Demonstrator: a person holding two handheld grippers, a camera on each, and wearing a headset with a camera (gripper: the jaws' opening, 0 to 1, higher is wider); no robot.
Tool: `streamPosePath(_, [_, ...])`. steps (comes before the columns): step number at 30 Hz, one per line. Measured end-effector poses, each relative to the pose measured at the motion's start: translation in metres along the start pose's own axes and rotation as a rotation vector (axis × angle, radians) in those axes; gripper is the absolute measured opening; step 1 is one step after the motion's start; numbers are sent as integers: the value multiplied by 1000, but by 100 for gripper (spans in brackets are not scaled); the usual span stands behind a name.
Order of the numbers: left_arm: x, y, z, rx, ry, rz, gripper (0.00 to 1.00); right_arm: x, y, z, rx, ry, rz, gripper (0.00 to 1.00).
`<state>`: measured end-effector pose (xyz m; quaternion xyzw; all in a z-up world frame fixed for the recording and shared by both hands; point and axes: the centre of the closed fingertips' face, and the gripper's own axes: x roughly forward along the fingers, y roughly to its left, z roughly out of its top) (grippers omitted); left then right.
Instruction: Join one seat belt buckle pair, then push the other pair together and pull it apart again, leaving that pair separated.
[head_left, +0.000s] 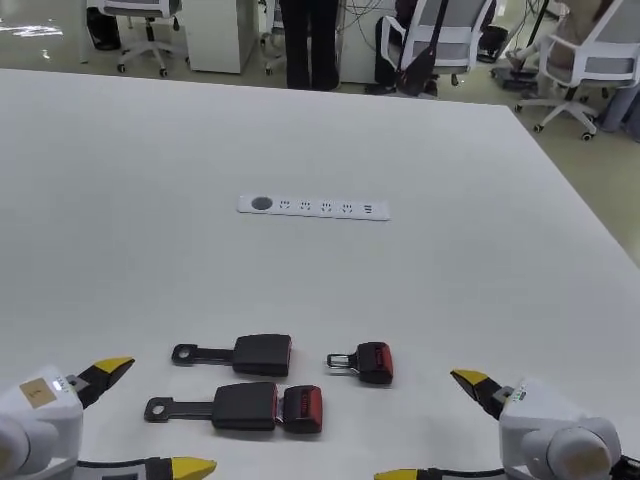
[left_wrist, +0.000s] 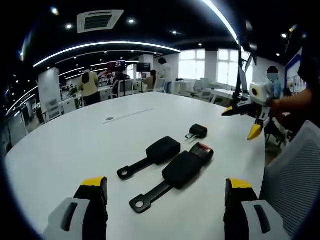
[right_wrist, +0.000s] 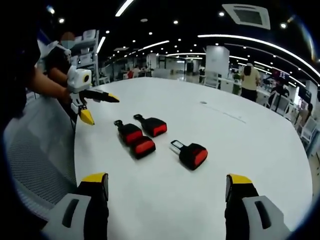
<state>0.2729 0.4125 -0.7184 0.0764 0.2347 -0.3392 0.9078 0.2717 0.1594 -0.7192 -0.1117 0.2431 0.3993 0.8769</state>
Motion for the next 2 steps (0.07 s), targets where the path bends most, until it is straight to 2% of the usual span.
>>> streamPosePath(2, [0,0,0,2,1,3,100,-1,1,1,3,-2,0,99])
